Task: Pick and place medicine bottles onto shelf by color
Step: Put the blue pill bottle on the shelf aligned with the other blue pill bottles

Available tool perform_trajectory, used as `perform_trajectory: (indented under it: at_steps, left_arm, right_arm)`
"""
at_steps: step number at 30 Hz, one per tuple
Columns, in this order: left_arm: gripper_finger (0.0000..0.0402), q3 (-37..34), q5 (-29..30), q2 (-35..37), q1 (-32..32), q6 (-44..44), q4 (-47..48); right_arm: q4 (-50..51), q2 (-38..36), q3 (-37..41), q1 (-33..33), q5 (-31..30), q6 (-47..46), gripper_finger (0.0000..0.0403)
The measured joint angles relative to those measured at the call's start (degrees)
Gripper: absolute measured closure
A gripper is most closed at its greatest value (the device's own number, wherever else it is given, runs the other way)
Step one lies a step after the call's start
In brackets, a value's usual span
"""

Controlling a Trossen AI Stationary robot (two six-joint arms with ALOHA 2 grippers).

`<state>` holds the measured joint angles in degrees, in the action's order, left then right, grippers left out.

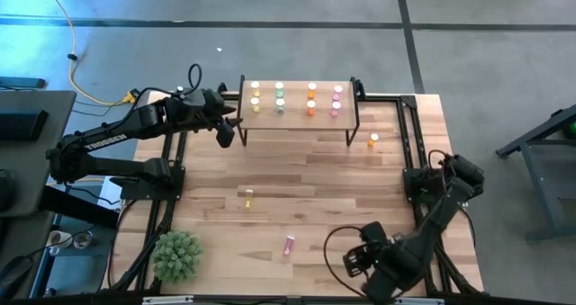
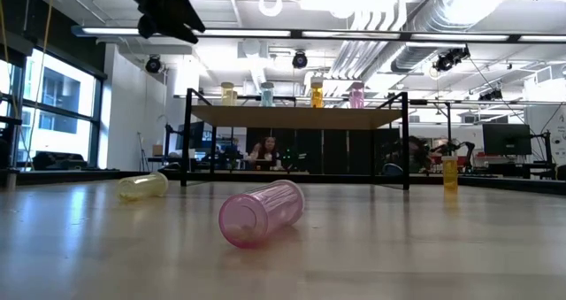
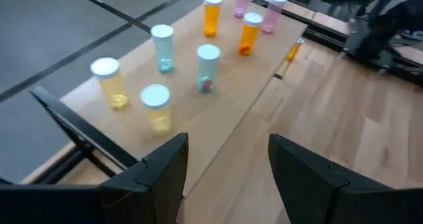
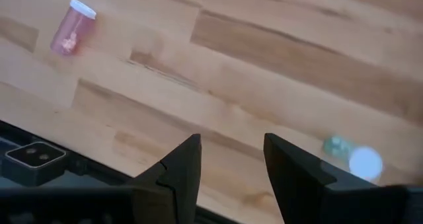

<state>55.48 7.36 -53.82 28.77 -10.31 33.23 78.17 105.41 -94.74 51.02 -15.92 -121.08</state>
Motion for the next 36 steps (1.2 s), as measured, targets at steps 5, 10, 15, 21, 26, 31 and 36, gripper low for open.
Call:
perform_trajectory:
  at_steps: [5, 10, 15, 21, 26, 31, 36]
  left_arm:
    - [0.0204, 0.0, -1.7, 0.0, 0.0, -0.2, 0.0]
    - [0.0204, 0.0, -2.3, 0.0, 0.0, -0.2, 0.0]
    - [0.0204, 0.0, -2.3, 0.0, 0.0, 0.0, 0.0]
    - [0.0204, 0.0, -2.3, 0.0, 0.0, 0.0, 0.0]
    - [0.0204, 0.0, -2.3, 0.0, 0.0, 0.0, 0.0]
    - [0.0204, 0.0, -2.3, 0.0, 0.0, -0.1, 0.0]
    - [0.0204, 0.0, -2.8, 0.0, -0.7, -0.2, 0.0]
  right_arm:
    - [0.0, 0.6, 0.0, 3.2, 0.0, -7.3, 0.0247]
    - [-3.8, 2.7, 0.0, 5.2, 0.3, -7.9, 0.0247]
    - [-5.4, 5.3, 0.0, 6.9, 2.5, -7.7, 0.0247]
    - [-7.1, 7.9, 0.0, 9.1, 2.5, -7.9, 0.0247]
    - [-7.2, 9.0, 0.0, 11.1, 2.8, -7.9, 0.0247]
    - [-4.3, 9.4, 0.0, 12.9, 3.7, -9.0, 0.0247]
    - [1.4, 9.5, 0.0, 14.3, 5.4, -9.0, 0.0247]
